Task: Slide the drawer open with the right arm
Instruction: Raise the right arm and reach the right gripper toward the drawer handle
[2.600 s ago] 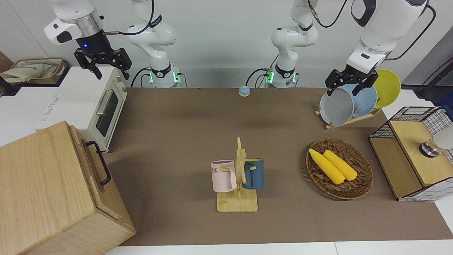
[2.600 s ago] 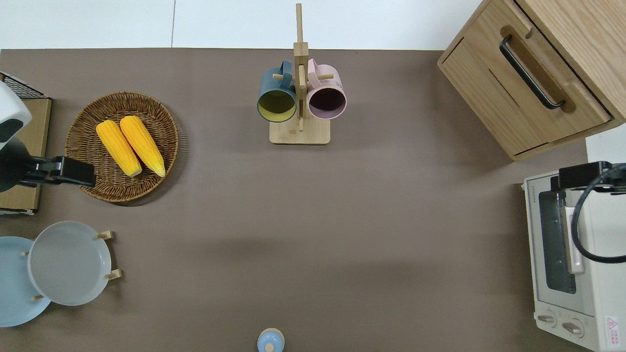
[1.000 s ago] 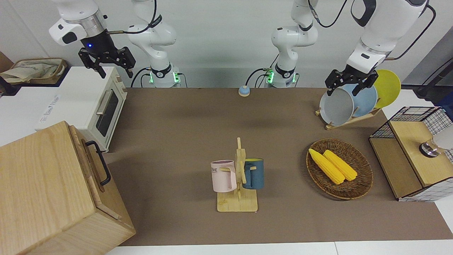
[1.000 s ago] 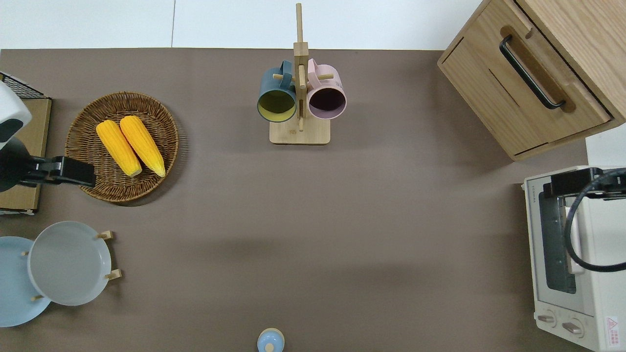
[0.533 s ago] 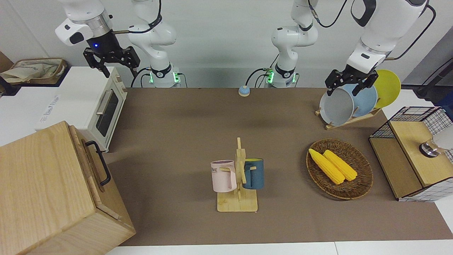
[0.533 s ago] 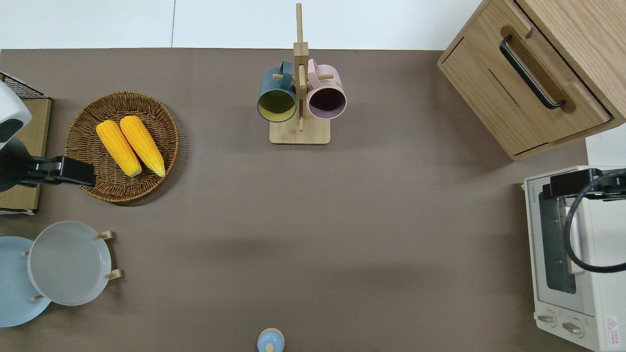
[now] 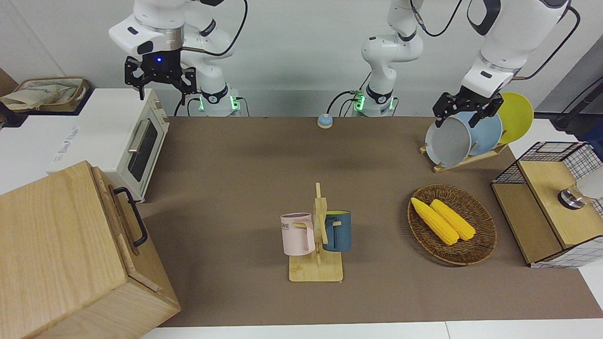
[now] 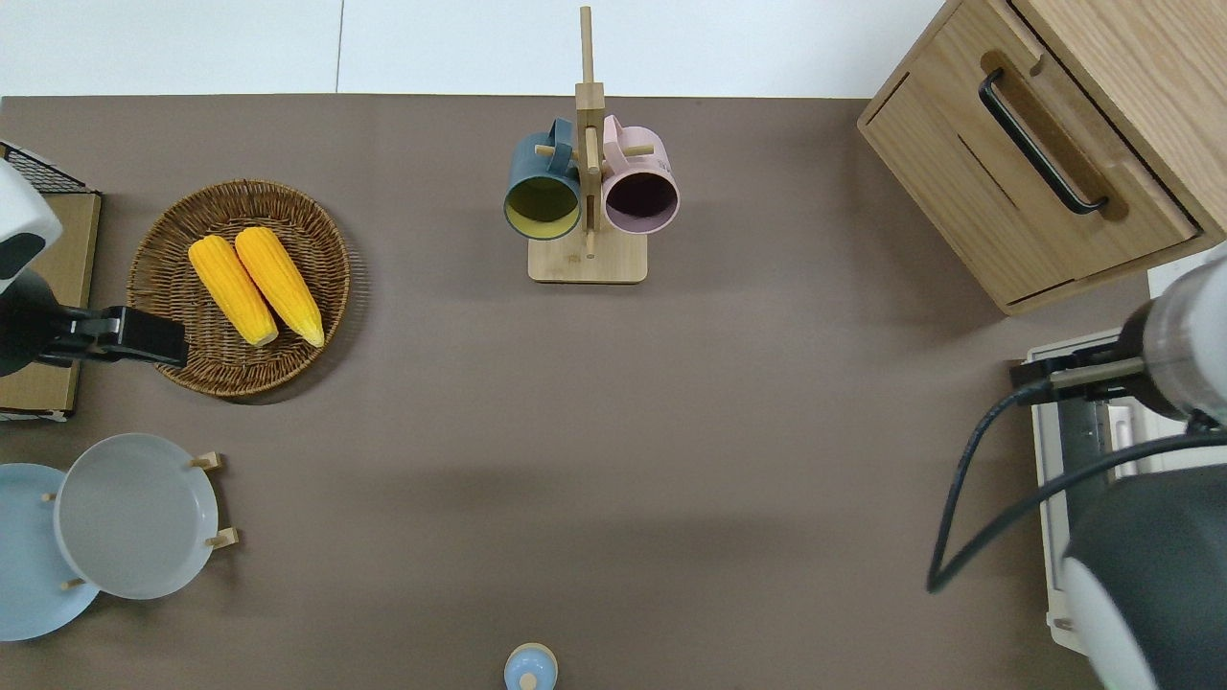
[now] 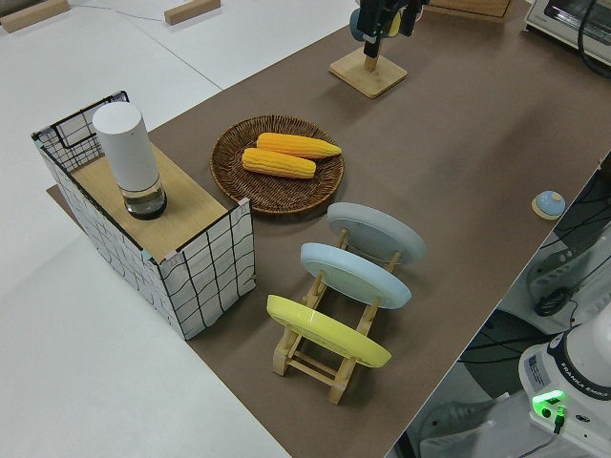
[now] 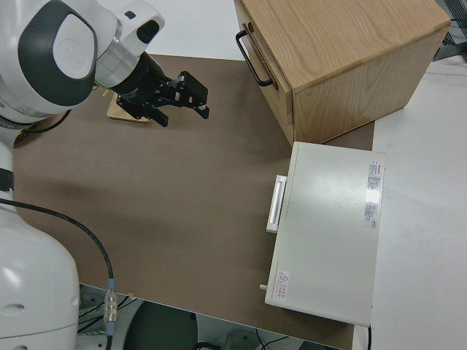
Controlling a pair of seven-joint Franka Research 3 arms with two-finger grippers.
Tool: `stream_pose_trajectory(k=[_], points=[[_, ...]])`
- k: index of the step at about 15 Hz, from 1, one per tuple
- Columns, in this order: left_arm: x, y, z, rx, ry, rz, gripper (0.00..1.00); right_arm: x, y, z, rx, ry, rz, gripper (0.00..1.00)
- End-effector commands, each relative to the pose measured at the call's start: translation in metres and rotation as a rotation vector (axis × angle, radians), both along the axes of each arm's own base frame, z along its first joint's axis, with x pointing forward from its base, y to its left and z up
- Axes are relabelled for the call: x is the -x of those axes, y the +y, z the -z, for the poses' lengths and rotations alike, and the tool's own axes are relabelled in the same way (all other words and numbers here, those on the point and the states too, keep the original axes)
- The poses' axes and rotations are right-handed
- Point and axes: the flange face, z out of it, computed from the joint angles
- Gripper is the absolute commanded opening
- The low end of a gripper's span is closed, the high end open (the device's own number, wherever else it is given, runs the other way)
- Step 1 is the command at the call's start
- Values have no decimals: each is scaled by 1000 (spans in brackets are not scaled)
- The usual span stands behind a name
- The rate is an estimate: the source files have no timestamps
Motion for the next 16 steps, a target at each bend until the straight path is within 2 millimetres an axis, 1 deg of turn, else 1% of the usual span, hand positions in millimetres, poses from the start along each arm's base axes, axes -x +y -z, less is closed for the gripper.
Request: stream_pose_trajectory(k=[1, 3, 5, 8, 12, 14, 16], points=[[-2, 1, -3, -16, 6, 11, 993, -9, 13, 12, 137, 8, -47, 983], [-2, 1, -3, -16, 6, 11, 993, -15, 20, 21, 238, 14, -67, 983], [-2, 1, -3, -16, 6, 11, 993, -19, 18, 34, 324, 18, -66, 983], [-2, 1, -3, -16, 6, 9, 993, -30, 39, 56, 437, 3, -67, 983], [-2, 1, -3, -16, 6, 11, 993, -37, 86, 84, 595, -38, -133, 983], [-2, 1, -3, -16, 6, 11, 993, -41, 110, 105, 688, -67, -158, 983], [-2, 1, -4, -16, 5, 11, 993, -46, 129, 130, 775, -88, -187, 983]])
